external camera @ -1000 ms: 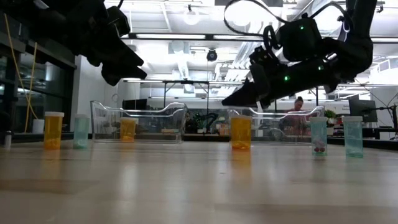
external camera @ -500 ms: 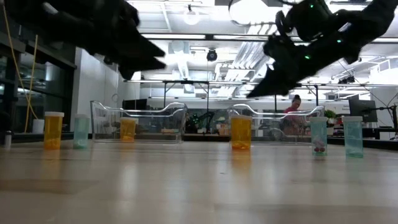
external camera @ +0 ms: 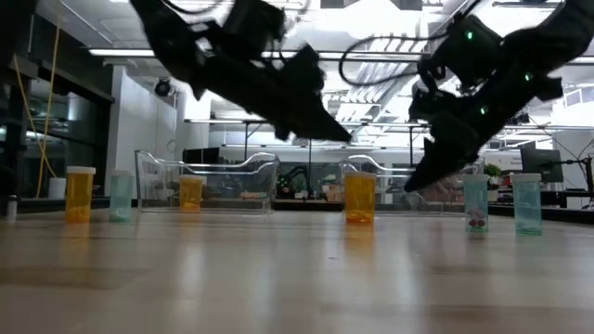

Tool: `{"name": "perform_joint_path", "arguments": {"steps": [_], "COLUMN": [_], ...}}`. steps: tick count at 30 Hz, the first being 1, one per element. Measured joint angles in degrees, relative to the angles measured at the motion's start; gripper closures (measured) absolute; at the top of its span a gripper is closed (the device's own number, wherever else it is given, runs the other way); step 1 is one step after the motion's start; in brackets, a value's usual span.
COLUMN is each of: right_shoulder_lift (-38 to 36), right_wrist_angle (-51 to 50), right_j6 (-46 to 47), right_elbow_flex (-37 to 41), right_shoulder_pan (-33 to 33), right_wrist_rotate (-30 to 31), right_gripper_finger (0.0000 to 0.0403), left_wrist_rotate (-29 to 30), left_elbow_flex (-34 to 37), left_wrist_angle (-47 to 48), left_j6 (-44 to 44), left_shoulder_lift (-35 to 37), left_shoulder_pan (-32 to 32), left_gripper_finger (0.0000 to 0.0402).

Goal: Pick and place medicine bottles into bin by pill shape (circle, oval)
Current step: Put the top orange capsule bottle into the left transparent bin

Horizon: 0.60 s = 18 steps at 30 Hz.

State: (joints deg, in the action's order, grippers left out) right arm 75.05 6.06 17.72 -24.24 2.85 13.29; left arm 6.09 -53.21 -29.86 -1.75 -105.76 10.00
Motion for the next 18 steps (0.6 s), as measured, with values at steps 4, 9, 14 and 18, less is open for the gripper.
{"name": "perform_joint_path", "arguments": {"steps": [4,9,14,18], "right_shoulder_lift": [2.84,6.15,9.08,10.56], "right_wrist_angle": [6.33,11.90,15.94,19.64], "right_j6": [0.30,0.30,0.08,-0.03], "right_elbow_flex": [2.18,2.98,3.00,3.00], "right_shoulder_pan": [0.00,0.00,0.00,0.00], "right_wrist_rotate": [-0.03,-1.41,-1.96,-1.98], "right_gripper_finger": [0.0403,0.0403,0.0403,0.0403], "left_wrist_rotate": [0.17,0.17,-1.23,-1.36], "left_elbow_flex": [-2.87,-2.89,-2.87,-2.87], "left_wrist_angle": [0.13,2.02,3.14,3.23], "left_j6": [-0.01,0.01,0.00,-0.60], "left_shoulder_lift": [-4.33,-5.09,-5.09,-5.09], "left_shoulder_pan": [1.34,2.51,2.79,2.69], "left_gripper_finger": [0.0396,0.0400,0.0401,0.0401]}}
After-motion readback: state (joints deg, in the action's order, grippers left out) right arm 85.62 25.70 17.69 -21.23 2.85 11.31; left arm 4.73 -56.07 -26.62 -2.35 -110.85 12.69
